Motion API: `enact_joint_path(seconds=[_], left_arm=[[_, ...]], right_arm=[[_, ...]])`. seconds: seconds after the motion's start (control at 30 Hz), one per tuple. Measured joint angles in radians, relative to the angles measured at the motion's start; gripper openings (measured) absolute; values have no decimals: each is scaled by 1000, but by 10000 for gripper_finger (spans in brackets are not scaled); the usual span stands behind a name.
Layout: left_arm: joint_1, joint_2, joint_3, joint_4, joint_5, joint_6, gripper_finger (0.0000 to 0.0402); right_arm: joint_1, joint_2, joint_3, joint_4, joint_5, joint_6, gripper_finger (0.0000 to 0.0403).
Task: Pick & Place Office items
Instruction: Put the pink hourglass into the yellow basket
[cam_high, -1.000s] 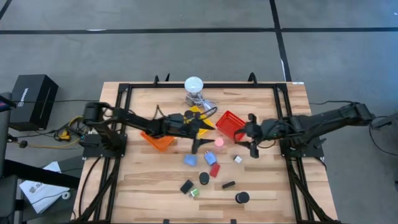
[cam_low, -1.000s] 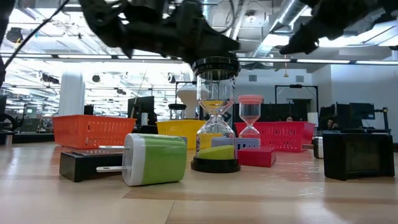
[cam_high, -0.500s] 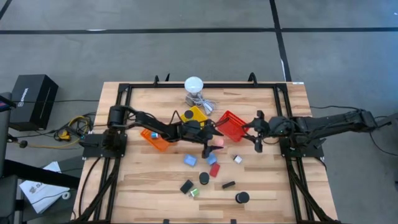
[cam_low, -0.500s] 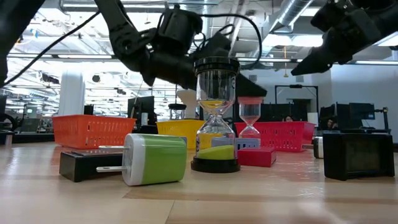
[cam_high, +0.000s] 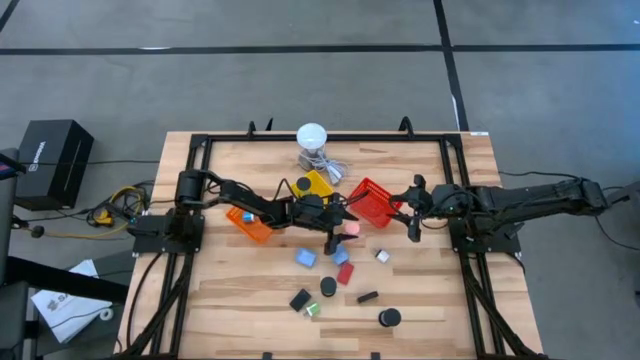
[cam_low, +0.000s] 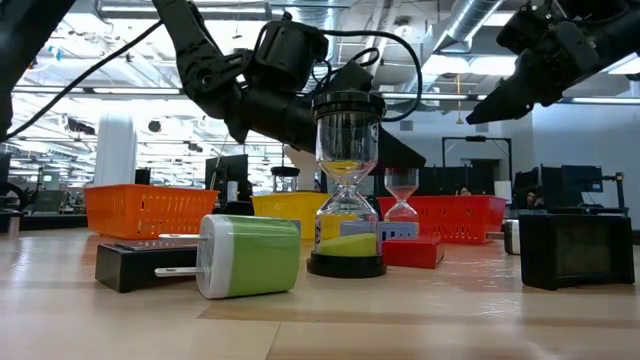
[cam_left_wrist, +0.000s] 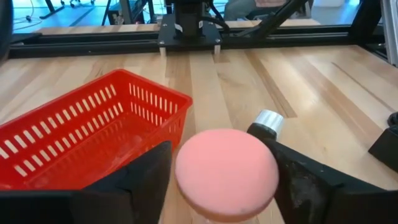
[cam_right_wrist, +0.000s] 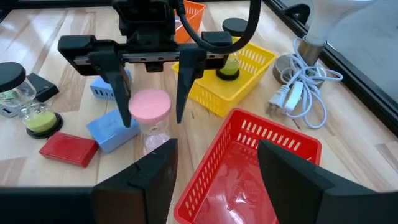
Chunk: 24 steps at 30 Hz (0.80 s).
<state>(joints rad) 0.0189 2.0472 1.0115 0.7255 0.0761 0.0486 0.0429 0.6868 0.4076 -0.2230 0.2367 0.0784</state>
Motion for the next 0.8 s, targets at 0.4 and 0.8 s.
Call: enact_joint_path(seconds=[0.4,0.8], left_arm=[[9,-15,-3,-15,-1,-1,211],[122,-336,-80,-170,-72,-2,198]], right_arm=[[1,0,0,0,0,1,211],[2,0,0,-1,-4,29,211]])
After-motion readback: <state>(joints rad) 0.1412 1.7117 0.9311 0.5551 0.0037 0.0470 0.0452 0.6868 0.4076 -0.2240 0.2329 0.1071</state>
